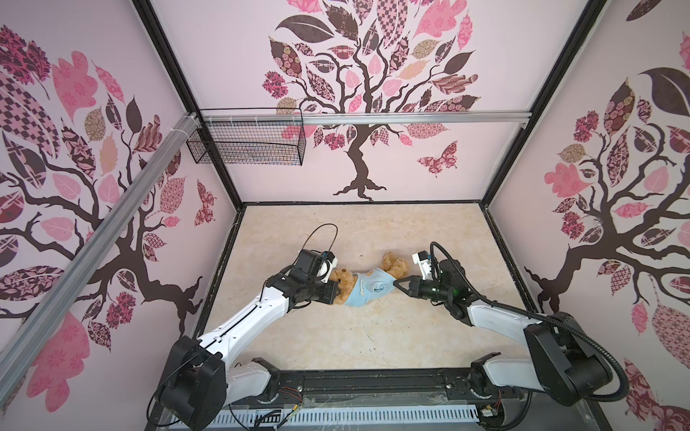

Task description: Dress the teddy bear

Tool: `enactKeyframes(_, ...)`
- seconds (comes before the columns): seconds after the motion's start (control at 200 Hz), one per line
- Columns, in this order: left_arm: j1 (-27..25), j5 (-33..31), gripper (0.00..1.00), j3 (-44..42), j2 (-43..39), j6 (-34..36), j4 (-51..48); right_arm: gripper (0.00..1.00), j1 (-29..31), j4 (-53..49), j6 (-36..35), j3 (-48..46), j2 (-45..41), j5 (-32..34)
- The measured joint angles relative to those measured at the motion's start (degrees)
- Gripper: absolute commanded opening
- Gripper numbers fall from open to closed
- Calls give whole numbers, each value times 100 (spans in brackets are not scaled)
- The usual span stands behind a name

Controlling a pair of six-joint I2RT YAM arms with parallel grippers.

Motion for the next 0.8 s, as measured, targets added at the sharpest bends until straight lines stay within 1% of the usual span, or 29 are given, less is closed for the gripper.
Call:
enactKeyframes(0.085, -20, -11, 0, 0, -55, 81, 72, 0, -289, -17, -68, -4, 61, -68)
enactKeyframes(0.155, -44, 15, 0, -2, -162, 179, 192, 0, -391, 13, -46, -4, 203, -96)
enactKeyframes(0.345, -39, 94, 0, -83, -411, 433, 304, 0, -68, 203, 26, -2, 542, 11)
enactKeyframes(0.43, -39, 96, 0, -109, -426, 461, 291, 6, 0, 227, -44, -2, 608, 35)
enactKeyframes(0.495, -39, 105, 0, -109, -424, 420, 297, 15, 0, 214, -118, -2, 621, 35)
enactKeyframes(0.61, -35, 103, 0, -107, -380, 136, 304, 24, -4, -28, -317, 2, 529, 186)
enactKeyframes(0.695, -22, 109, 0, -111, -306, -76, 306, 31, -7, -424, -549, 7, 216, 466)
enactKeyframes(0.8, -15, 146, 0, -214, -295, -249, 474, 36, -7, -977, -837, 28, -435, 922)
